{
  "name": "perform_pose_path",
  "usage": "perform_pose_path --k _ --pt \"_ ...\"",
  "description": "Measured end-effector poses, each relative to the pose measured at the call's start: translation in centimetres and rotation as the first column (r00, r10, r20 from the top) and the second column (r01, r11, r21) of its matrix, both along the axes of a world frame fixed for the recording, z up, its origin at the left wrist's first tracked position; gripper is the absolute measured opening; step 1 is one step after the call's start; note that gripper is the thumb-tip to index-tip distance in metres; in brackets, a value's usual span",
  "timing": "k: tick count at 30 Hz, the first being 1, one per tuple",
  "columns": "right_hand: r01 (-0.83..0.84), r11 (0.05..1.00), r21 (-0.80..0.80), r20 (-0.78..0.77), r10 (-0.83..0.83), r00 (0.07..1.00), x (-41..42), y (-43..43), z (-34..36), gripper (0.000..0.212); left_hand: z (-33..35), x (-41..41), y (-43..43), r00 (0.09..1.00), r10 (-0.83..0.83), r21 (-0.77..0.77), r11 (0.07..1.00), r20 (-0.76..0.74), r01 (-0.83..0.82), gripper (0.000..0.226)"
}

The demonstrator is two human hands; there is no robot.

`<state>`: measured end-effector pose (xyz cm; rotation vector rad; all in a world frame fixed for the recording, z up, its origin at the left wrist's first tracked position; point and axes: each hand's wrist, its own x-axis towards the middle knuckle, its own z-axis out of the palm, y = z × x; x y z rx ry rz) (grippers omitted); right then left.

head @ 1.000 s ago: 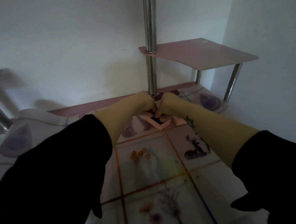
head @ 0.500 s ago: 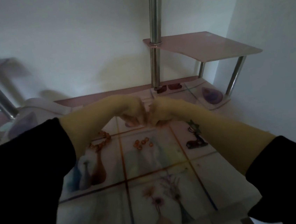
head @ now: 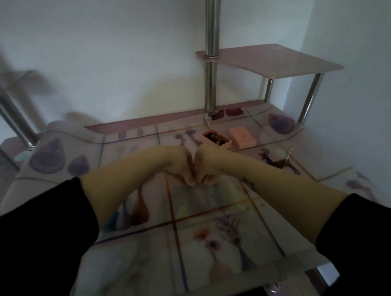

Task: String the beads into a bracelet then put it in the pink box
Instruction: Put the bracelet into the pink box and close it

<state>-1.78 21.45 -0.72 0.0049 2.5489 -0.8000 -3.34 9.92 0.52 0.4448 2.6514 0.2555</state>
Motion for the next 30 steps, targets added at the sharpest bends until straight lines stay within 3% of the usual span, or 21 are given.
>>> perform_pose_path --k 4,8,19,26,30 --pt "0.021 0.998 0.051 -0.059 -0.018 0.998 -0.7 -0.5 -0.8 0.008 -0.3 -0.3 -0.1 0.998 0.036 0.025 0.999 0.044 -0.037 0.017" --pt "0.039 0.997 0.066 -0.038 -0.037 0.999 -1.3 -0.7 -0.8 0.01 -0.6 -0.7 0.1 0.997 0.074 0.03 0.997 0.029 -0.075 0.009" --pt "-0.027 0.999 0.031 -0.189 0.033 0.981 -1.2 -0.2 -1.2 0.013 -0.5 -0.2 0.1 0.983 0.184 0.052 0.981 0.008 -0.185 0.014" --pt "-0.027 0.999 -0.027 -0.244 0.02 0.97 -1.8 -0.1 -1.3 0.014 -0.5 -0.4 -0.7 0.948 0.29 0.246 0.917 0.131 -0.314 0.012" --pt "-0.087 0.995 0.047 -0.307 0.097 0.947 -2.2 -0.5 -1.6 0.016 -0.4 -0.7 -1.5 0.922 0.331 0.3 0.875 0.202 -0.38 0.015"
